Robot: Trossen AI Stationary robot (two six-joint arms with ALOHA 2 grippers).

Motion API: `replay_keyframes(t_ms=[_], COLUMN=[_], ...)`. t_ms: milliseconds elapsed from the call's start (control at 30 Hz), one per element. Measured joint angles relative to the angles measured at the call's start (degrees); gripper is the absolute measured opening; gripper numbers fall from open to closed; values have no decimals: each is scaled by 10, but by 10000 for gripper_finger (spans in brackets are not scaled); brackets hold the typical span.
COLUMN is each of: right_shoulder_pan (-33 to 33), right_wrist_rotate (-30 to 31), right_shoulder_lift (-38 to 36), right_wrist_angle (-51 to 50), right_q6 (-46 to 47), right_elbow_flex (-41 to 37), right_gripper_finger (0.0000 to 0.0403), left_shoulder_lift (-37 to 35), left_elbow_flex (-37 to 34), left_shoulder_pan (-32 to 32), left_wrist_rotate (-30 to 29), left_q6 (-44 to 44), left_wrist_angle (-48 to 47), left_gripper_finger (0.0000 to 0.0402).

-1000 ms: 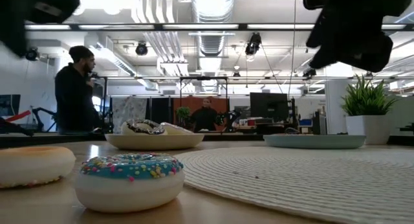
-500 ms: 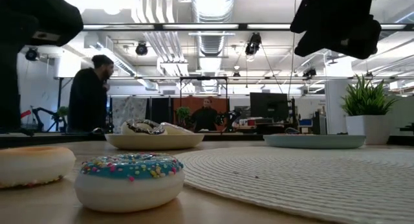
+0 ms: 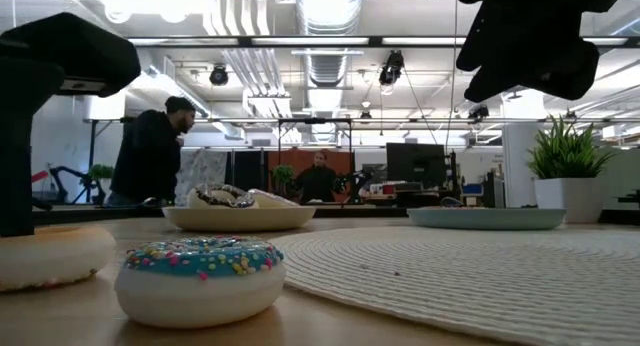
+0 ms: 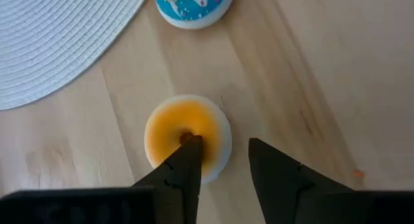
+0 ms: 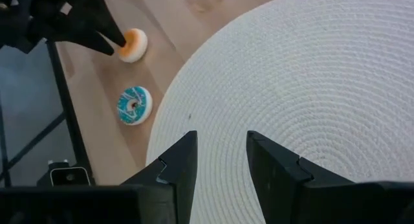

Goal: Pick & Place donuts
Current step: Put the small orange donut on the blue plate

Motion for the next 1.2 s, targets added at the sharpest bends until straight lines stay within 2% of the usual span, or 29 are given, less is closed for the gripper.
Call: replay_keyframes(t_ms=[333, 433, 600, 867, 1067, 1133, 1200], right_shoulder_pan=[0, 0, 1, 2, 2, 1, 1], right_wrist_rotate=[0, 0, 0, 0, 32, 31, 29], right_shoulder_lift=[0, 0, -6, -35, -74, -86, -89], right_wrist_angle=[-2, -2, -2, -4, -1, 4, 12], right_q6=[-2, -2, -11, -45, -110, -146, -194], right_elbow_flex=[0, 0, 0, 0, 0, 0, 3], right_gripper_finger=[125, 125, 125, 125, 125, 125, 125], left_shoulder_lift=[6, 6, 6, -2, -83, -128, -176], left_elbow_flex=[0, -1, -1, 0, 7, 7, 7], left_shoulder_pan=[34, 48, 67, 86, 97, 109, 130], left_wrist_rotate=[-33, -34, -35, -22, -12, 22, 86], left_q6=[-3, -3, -3, -6, -23, -23, -30], left_wrist_angle=[9, 9, 9, -6, -90, -90, -82], left_gripper_finger=[95, 75, 12, 1, 0, 0, 0])
